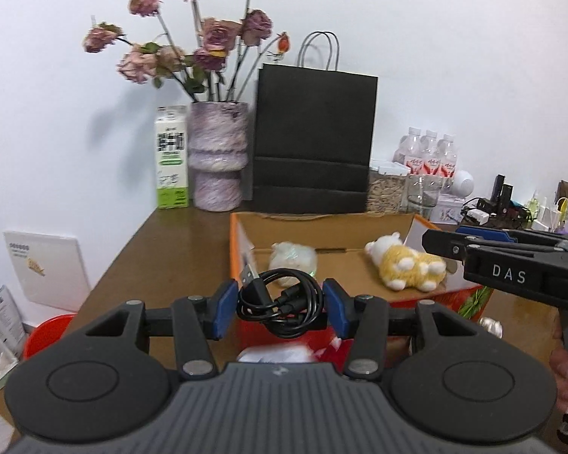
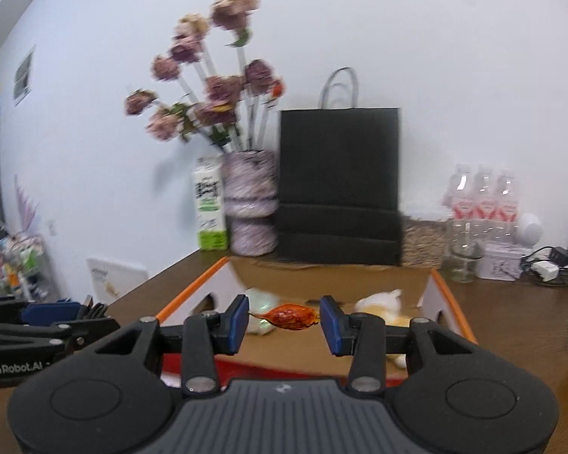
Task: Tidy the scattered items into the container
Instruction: 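Lower the cable and orange flower into the box and open both grippers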
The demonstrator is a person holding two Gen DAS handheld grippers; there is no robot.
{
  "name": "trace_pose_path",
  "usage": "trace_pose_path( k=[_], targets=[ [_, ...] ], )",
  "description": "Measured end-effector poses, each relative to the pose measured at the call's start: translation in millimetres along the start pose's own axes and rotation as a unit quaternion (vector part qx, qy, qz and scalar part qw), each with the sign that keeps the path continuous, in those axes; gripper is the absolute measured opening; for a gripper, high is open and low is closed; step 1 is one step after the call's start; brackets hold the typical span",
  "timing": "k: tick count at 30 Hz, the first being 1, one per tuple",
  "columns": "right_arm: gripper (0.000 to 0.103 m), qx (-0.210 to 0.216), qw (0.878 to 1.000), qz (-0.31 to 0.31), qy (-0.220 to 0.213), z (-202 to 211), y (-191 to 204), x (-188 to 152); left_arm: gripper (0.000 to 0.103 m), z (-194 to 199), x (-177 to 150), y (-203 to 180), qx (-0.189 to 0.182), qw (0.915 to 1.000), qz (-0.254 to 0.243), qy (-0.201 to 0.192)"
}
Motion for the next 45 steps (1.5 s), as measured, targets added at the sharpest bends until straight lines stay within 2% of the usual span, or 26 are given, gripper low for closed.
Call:
trace_pose_path(
  k=[6, 12, 18, 27, 33, 35, 36, 37, 38, 39, 40, 41, 42, 43, 45],
  targets=[
    [0.04, -0.029, 0.999, -0.023, 0.007, -22.3, -37.9, -5.1, 0.05, -36.4, 14.0, -19.7, -0.006, 1.0, -0.004, 0.002],
    [0.04, -0.035, 0.998, -0.026, 0.035, -49.1, -65.2, -18.2, 0.05, -75.4, 24.8, -23.6, 0.001, 0.9999, 0.012, 0.007],
    [0.04, -0.043, 0.997, -0.024, 0.059, -63.6, -83.9, -34.5, 0.05, -107.2, 9.2, -20.0, 0.008, 0.9995, 0.015, 0.027],
    [0.04, -0.049, 0.995, -0.015, 0.086, -77.3, -84.1, -52.5, 0.05, -120.8, -11.2, -15.3, 0.003, 0.9987, -0.001, 0.052],
    [0.04, -0.052, 0.995, -0.012, 0.083, -75.0, -82.2, -53.0, 0.051, -116.8, -11.6, -18.0, 0.002, 0.9991, -0.01, 0.042],
    [0.04, -0.053, 0.995, -0.01, 0.082, -74.2, -81.6, -52.5, 0.054, -116.1, -11.1, -18.4, 0.003, 0.9991, -0.009, 0.041],
    [0.043, -0.053, 0.995, -0.008, 0.082, -73.6, -81.2, -52.3, 0.061, -115.0, -10.9, -18.8, 0.004, 0.9992, -0.011, 0.039],
    [0.052, -0.055, 0.995, -0.005, 0.084, -72.3, -80.6, -51.9, 0.072, -113.2, -10.4, -19.7, 0.006, 0.9993, -0.013, 0.035],
    [0.056, -0.056, 0.995, -0.002, 0.084, -70.6, -80.2, -51.1, 0.078, -110.7, -9.7, -20.6, 0.01, 0.9993, -0.017, 0.031],
    [0.065, -0.056, 0.995, 0.002, 0.082, -68.6, -79.4, -49.9, 0.088, -107.8, -8.6, -21.6, 0.013, 0.9994, -0.02, 0.024],
    [0.077, -0.056, 0.995, 0.006, 0.079, -66.2, -77.9, -48.5, 0.098, -104.6, -7.5, -22.8, 0.015, 0.9995, -0.023, 0.017],
    [0.085, -0.055, 0.995, 0.01, 0.076, -64.4, -76.7, -47.5, 0.103, -101.4, -6.5, -23.9, 0.016, 0.9995, -0.026, 0.01],
    [0.097, -0.054, 0.996, 0.014, 0.073, -62.8, -75.3, -46.7, 0.103, -98.3, -5.7, -24.6, 0.018, 0.9995, -0.028, 0.001],
    [0.103, -0.054, 0.996, 0.018, 0.072, -61.6, -74.0, -46.3, 0.103, -96.3, -5.2, -25.2, 0.021, 0.9994, -0.029, -0.004],
    [0.103, -0.056, 0.995, 0.024, 0.076, -61.1, -72.0, -46.5, 0.103, -94.4, -5.1, -25.8, 0.025, 0.9992, -0.03, -0.008]
  ],
)
Point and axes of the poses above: each gripper's, at about its wrist camera, not at the fingertips, and z roughly against the way its jaws point, y to its left, x to its top, the point moved 5 cm from there along -z, roughly the way its jaws point, and after that the axes turned 2 degrees about -x, right-handed, at the moved point
